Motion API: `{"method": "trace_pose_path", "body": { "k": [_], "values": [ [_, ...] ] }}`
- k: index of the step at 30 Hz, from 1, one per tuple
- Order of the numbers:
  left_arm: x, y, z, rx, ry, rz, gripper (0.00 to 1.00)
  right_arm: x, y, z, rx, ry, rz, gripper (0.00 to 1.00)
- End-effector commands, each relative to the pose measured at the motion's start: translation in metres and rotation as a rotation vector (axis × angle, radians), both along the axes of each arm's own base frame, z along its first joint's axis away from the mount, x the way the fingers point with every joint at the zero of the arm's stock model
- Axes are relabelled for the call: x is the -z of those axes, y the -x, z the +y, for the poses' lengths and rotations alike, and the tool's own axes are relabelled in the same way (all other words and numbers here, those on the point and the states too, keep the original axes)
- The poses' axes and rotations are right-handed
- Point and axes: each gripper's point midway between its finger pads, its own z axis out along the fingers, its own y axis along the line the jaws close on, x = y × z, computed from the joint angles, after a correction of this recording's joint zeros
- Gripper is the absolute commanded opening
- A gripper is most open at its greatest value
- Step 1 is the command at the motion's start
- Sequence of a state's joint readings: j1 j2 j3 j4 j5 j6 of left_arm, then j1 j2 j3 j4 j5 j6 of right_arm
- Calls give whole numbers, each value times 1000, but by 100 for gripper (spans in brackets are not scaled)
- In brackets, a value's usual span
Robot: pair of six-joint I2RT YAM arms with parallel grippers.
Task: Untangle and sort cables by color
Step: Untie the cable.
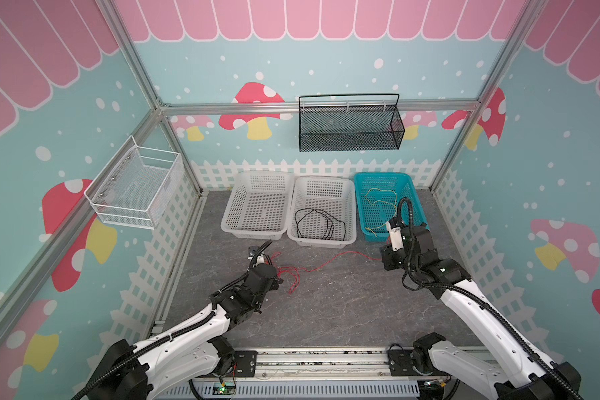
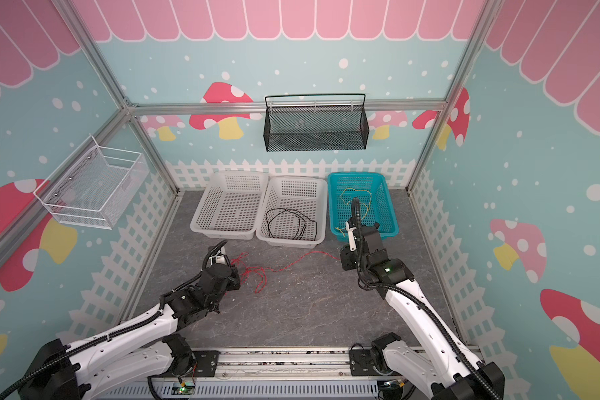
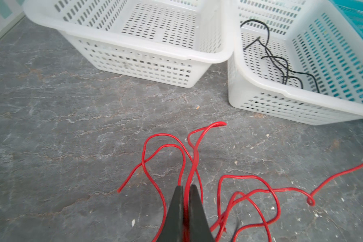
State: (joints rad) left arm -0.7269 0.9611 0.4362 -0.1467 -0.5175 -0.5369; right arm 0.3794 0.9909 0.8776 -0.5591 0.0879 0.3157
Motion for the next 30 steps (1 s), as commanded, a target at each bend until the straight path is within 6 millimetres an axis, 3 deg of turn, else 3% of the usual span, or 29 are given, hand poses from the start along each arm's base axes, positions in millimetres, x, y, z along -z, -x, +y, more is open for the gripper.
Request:
{"method": "trace_pose_path", "body": {
  "k": [1, 3, 5, 7, 14, 20, 22, 27, 30],
  "values": [
    [-14, -3, -13, 51, -11, -80, 0, 23, 9, -6, 49, -2, 85, 52],
    [-14, -3, -16, 65, -21, -81, 0, 25, 9, -12, 84, 10, 90, 65],
    [-14, -3, -18, 81, -28, -83, 0, 22, 9, -17, 110, 16, 76, 86],
    [-15, -3, -20, 91, -36, -89, 0, 14, 9, -18, 117, 8, 56, 100],
    [-18, -3, -24, 111, -41, -111, 0, -2, 7, -17, 108, 6, 22, 99],
    [-21, -4, -11, 45, -63, -115, 0, 14, 3, -31, 171, 88, 80, 98],
    [-23, -4, -6, 21, -75, -116, 0, 21, 0, -19, 114, 62, 99, 98],
    [-22, -4, -17, 77, -67, -99, 0, 7, -2, 53, -222, -180, 54, 99],
    [-19, -4, -27, 120, -43, -100, 0, 7, -9, 54, -208, -181, 55, 100]
  ]
}}
